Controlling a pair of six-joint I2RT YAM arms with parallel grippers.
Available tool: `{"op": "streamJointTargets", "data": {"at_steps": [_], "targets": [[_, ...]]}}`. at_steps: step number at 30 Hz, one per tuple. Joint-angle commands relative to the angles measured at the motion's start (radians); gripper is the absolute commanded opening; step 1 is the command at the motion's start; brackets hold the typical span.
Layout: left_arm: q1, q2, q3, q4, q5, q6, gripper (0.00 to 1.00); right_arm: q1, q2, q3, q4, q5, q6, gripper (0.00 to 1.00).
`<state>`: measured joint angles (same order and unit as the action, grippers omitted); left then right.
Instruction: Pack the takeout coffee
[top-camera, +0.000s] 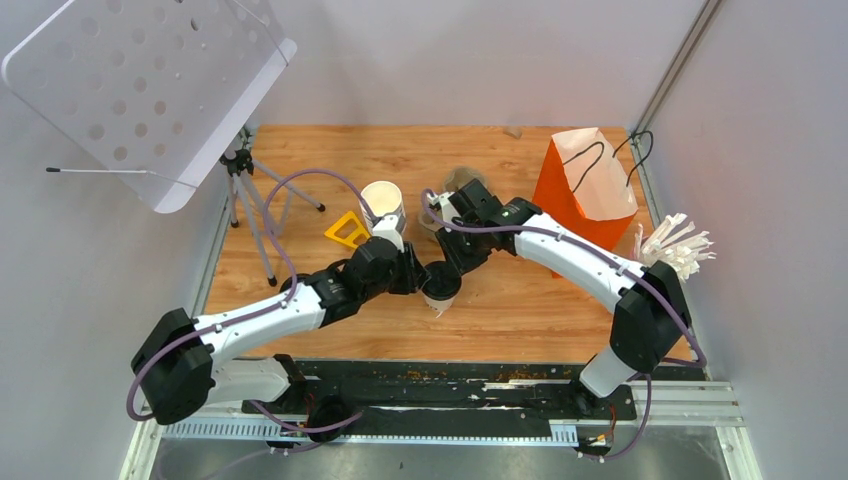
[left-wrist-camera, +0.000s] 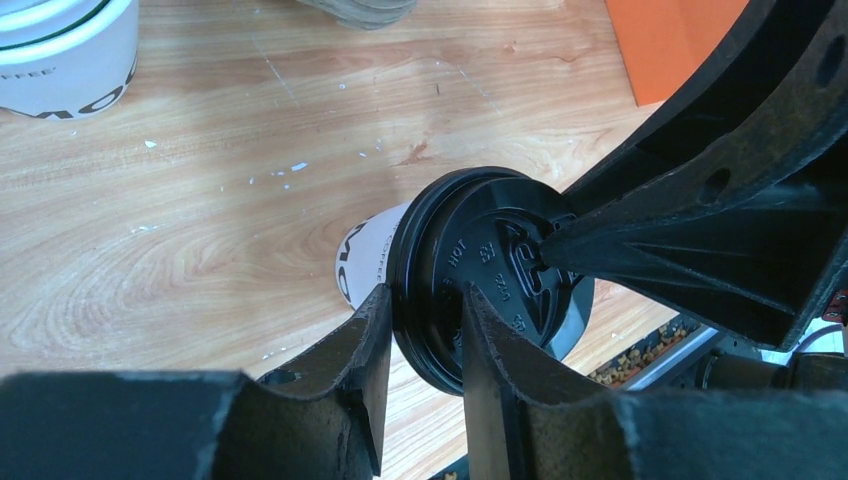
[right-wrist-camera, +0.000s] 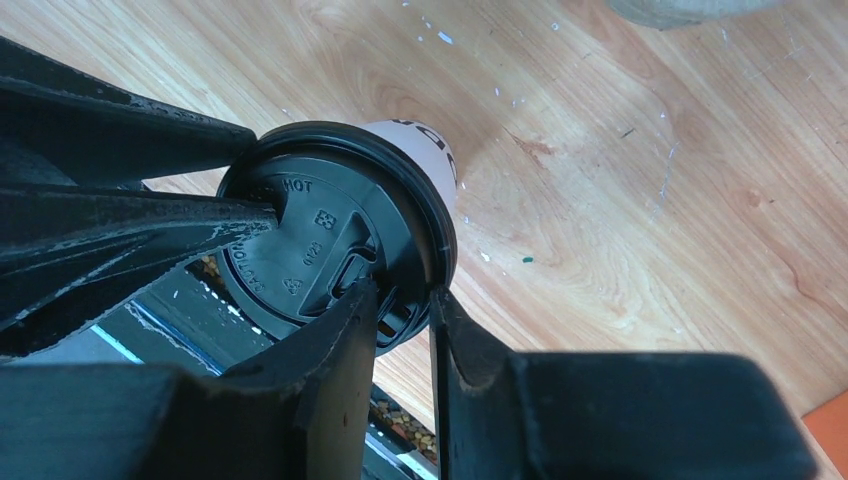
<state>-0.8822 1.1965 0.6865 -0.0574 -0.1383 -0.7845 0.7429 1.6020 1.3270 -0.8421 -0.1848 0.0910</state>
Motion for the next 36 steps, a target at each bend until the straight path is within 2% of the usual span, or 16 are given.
{"op": "streamJointTargets", "data": {"at_steps": [1,6,10,24,31,36], "targets": [[-0.001,0.0,-0.051,-0.09,-0.031,0.006,0.35,-0.003,-0.011,-0.05,0.028,0.007,-0.018,0.25],[-0.004,0.025,-0.066,-0.128,0.003,-0.015,0.32,-0.003,-0.027,-0.088,0.068,0.0,-0.033,0.25],[-0.022,0.038,-0.07,-0.197,-0.03,-0.018,0.32,-0.003,-0.049,-0.123,0.106,-0.009,-0.036,0.25],[-0.056,0.0,-0.14,-0.22,0.005,-0.141,0.29,-0.003,-0.114,-0.267,0.256,-0.081,-0.07,0.26],[-0.1,-0.153,-0.151,-0.138,0.072,-0.233,0.46,-0.002,-0.124,-0.243,0.276,-0.194,-0.132,0.27],[-0.099,-0.253,-0.196,-0.087,0.037,-0.24,0.59,-0.001,-0.117,-0.246,0.267,-0.223,-0.152,0.28]]}}
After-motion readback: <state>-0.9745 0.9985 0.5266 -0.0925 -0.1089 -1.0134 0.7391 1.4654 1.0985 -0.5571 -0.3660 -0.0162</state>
